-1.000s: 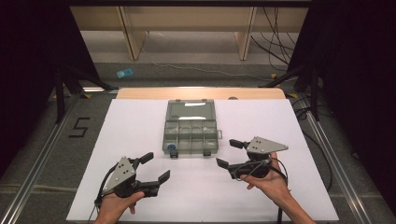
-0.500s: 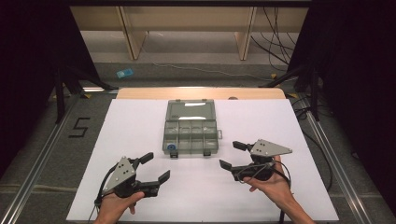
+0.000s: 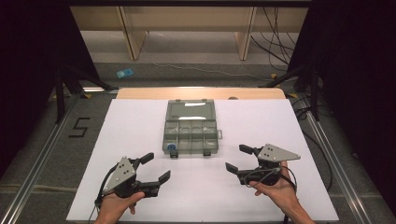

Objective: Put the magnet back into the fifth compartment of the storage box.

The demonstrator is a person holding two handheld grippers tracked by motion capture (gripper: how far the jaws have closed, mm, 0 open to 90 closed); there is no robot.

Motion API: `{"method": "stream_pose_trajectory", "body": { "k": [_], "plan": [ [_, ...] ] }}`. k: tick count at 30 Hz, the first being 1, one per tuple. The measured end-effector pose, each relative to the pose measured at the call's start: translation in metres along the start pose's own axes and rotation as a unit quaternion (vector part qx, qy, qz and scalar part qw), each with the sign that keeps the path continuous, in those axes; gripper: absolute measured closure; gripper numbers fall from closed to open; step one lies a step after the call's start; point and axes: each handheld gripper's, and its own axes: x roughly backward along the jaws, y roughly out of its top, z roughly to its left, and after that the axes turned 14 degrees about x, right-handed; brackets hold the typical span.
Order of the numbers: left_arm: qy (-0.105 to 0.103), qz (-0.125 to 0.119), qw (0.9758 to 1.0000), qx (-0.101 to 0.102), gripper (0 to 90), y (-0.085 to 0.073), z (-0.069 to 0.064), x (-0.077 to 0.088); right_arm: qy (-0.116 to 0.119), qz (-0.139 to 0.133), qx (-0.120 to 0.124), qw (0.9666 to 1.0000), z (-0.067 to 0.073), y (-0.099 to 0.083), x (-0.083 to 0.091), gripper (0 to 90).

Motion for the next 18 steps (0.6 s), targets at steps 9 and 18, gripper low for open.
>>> {"method": "stream_pose_trajectory", "body": {
  "k": [9,18],
  "plan": [
    [-0.001,0.001,1.0,0.0,15.9,0.0,0.0,0.0,-0.005,-0.017,-0.008,0.9998,0.002,-0.007,0.005,16.9],
    [0.0,0.0,1.0,-0.001,15.9,0.0,0.001,0.0,-0.014,-0.004,-0.001,0.9999,0.006,-0.011,0.012,16.5]
  ]
}}
